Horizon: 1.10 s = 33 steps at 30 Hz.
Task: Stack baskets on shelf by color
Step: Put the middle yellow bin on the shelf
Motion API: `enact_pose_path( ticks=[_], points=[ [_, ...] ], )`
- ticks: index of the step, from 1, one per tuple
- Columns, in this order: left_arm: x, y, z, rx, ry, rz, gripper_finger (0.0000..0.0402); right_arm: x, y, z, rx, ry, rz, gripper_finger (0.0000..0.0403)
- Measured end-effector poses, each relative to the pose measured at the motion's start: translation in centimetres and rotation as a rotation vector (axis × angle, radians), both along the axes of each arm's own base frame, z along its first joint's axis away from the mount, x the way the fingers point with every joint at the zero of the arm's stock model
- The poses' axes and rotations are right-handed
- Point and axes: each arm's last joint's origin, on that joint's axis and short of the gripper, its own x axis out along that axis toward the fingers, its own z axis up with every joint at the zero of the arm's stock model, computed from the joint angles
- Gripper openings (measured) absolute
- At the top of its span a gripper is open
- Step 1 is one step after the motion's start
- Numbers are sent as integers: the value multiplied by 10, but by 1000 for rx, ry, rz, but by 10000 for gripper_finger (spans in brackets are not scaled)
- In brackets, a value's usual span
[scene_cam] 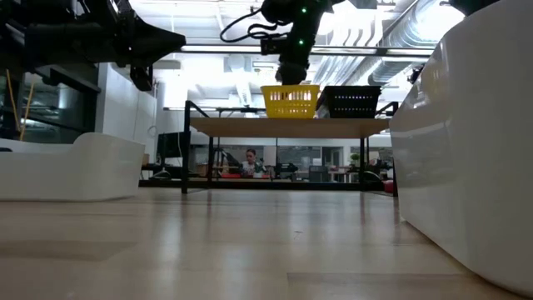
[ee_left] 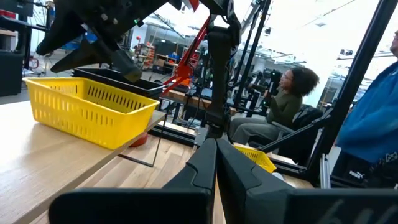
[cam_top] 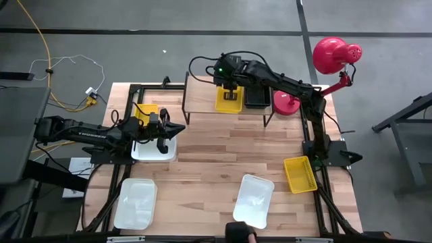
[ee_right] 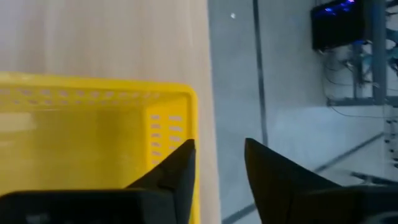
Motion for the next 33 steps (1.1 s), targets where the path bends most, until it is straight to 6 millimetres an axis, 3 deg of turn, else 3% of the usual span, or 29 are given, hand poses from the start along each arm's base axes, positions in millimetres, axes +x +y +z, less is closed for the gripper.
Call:
enact_pose_path(
  ticks=[5,10,14,17,19,21,25,29,33],
  points=[
    [0,0,0,10,2,2,0,-3,3,5,-45,12,-24,148],
    [0,0,0,43,10,8,0,-20,27,36,-72,-6,-3,138],
    [0,1,0,46,11,27,0,-38,58,58,64,-81,69,101],
    [0,1,0,46,12,43,0,-47,84,65,263,-119,148,43],
    [0,1,0,46,12,42,0,-45,104,60,340,-81,207,12],
    [0,1,0,46,12,42,0,-41,122,48,378,-24,252,13],
    [0,1,0,46,12,42,0,-28,149,9,431,60,343,4],
    [0,1,0,46,12,42,0,-25,149,-23,343,130,290,4],
    [0,1,0,46,12,42,0,-24,136,-37,290,113,215,2]
  ],
)
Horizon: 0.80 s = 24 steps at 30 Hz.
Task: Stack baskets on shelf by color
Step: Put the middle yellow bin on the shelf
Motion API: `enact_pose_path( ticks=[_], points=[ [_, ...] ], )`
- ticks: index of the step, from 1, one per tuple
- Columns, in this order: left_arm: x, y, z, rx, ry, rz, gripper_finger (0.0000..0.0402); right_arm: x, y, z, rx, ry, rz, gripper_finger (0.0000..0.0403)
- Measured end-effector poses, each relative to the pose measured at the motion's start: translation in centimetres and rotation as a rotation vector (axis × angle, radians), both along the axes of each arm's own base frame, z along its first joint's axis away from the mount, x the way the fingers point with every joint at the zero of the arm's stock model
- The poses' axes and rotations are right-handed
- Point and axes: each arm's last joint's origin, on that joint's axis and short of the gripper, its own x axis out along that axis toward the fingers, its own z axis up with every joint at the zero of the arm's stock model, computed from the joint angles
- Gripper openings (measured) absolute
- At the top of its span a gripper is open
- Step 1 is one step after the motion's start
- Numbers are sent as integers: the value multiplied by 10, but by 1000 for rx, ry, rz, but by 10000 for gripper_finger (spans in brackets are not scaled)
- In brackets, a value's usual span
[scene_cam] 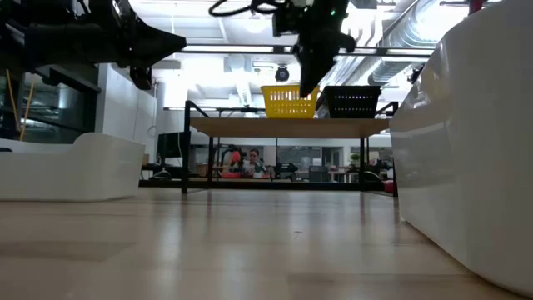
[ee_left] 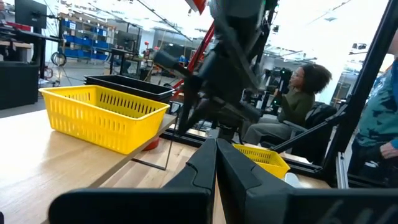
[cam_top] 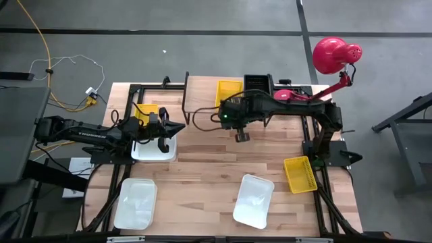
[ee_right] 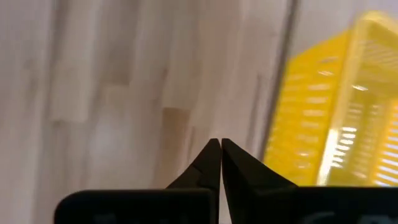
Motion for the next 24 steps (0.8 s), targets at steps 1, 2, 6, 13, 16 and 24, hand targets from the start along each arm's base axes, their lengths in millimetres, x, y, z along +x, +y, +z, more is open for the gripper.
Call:
enact_pose_path(
  ticks=[1,2,6,13,16,24],
  points=[
    [0,0,0,1,0,1,0,0,-3,-2,-7,-5,-14,1],
    [0,0,0,6,1,4,0,0,-6,-2,-8,-5,-24,1],
    [0,0,0,14,4,17,0,1,-15,0,-13,-43,-59,0],
    [0,1,0,13,4,20,0,0,-20,0,-74,-39,-97,0],
    [0,1,0,3,2,19,0,0,-21,1,-85,-41,-114,0],
    [0,1,0,-2,0,18,0,3,-29,2,-60,-95,-145,0]
  ],
)
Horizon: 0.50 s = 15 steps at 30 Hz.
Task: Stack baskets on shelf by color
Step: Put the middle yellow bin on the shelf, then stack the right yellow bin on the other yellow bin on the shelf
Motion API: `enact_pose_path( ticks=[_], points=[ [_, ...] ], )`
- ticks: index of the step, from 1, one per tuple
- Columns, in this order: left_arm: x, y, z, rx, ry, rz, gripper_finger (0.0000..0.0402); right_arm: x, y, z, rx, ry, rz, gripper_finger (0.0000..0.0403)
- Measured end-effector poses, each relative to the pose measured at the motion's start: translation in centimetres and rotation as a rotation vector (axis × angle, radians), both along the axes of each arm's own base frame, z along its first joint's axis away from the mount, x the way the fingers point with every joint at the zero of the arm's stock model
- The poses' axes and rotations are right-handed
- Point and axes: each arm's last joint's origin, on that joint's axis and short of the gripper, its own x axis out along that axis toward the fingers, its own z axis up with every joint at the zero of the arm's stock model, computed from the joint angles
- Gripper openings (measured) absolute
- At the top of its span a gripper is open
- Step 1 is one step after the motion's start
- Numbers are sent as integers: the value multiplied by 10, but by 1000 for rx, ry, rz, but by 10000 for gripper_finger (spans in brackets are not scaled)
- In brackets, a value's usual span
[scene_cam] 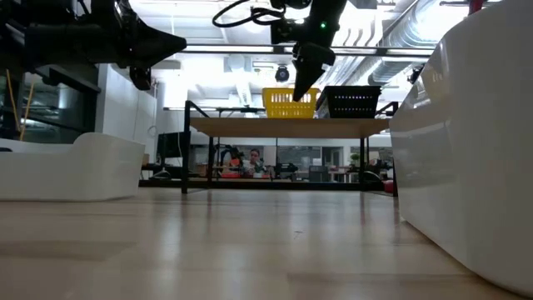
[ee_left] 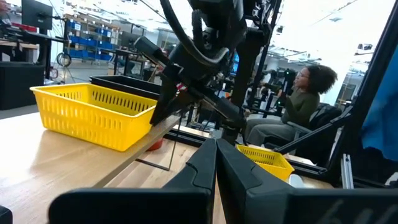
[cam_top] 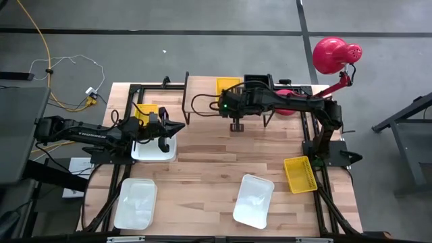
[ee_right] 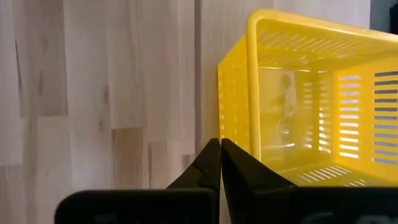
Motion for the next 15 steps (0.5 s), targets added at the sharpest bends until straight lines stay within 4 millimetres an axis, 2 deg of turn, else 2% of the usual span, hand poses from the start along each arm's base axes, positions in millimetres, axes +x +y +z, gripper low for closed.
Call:
enact_pose_path(
  ticks=[4,7,10,15],
  points=[
    [0,0,0,0,1,0,0,-2,3,1,51,4,29,0],
    [0,0,0,-1,4,0,0,-13,17,11,105,11,41,0],
    [0,0,0,-1,4,0,0,-30,39,25,161,30,26,0],
    [0,0,-1,-3,4,-11,0,-59,83,44,374,52,-56,0]
  ],
)
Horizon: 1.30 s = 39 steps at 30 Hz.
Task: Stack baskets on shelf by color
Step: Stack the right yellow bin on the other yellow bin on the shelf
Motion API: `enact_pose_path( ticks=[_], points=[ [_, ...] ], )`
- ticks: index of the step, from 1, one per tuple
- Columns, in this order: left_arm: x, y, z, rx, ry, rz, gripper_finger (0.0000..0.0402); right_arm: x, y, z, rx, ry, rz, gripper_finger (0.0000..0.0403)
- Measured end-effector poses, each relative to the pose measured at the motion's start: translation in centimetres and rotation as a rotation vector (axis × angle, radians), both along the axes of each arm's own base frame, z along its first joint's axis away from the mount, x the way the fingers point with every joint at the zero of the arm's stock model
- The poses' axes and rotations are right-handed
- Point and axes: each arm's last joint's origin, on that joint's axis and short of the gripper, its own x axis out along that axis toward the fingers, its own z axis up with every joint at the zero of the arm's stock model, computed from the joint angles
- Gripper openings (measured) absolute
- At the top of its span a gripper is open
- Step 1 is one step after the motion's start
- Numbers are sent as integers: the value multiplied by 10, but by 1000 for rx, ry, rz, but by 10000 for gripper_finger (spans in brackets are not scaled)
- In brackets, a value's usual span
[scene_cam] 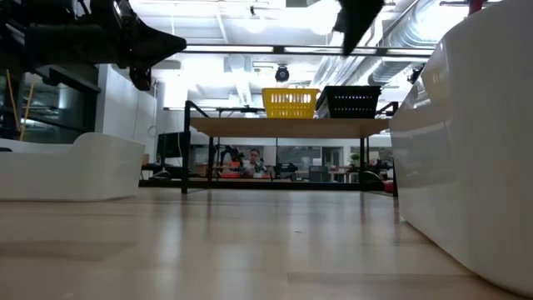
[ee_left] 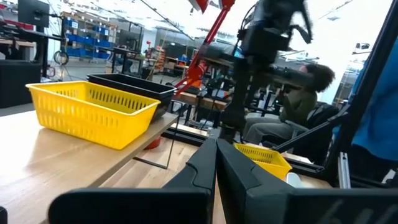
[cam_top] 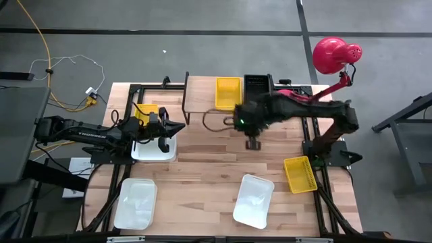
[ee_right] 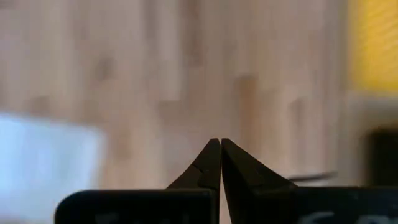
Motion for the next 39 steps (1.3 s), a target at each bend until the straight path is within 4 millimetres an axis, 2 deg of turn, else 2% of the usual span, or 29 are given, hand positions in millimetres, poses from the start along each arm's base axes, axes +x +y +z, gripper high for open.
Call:
enact_pose_path(
  ticks=[4,9,13,16,22,28,33,39],
  points=[
    [0,0,0,-17,-5,-11,0,-17,42,2,48,89,-31,0],
    [0,0,0,-20,-5,-18,0,-36,90,-1,10,141,-36,0],
    [0,-1,-1,-21,9,-40,0,-52,117,-13,-26,157,-86,0],
    [1,-1,-2,-25,13,-45,0,-69,129,-31,-24,210,-148,0],
    [1,-1,-2,-47,10,-48,0,-114,138,-60,25,326,-331,0],
    [1,-1,-2,-47,10,-48,0,-146,135,-64,54,298,-580,0],
    [1,-1,-2,-47,10,-48,0,-158,135,-67,66,281,-689,0],
    [1,-1,-2,-47,10,-48,0,-154,127,-82,-8,224,-718,3]
  ],
)
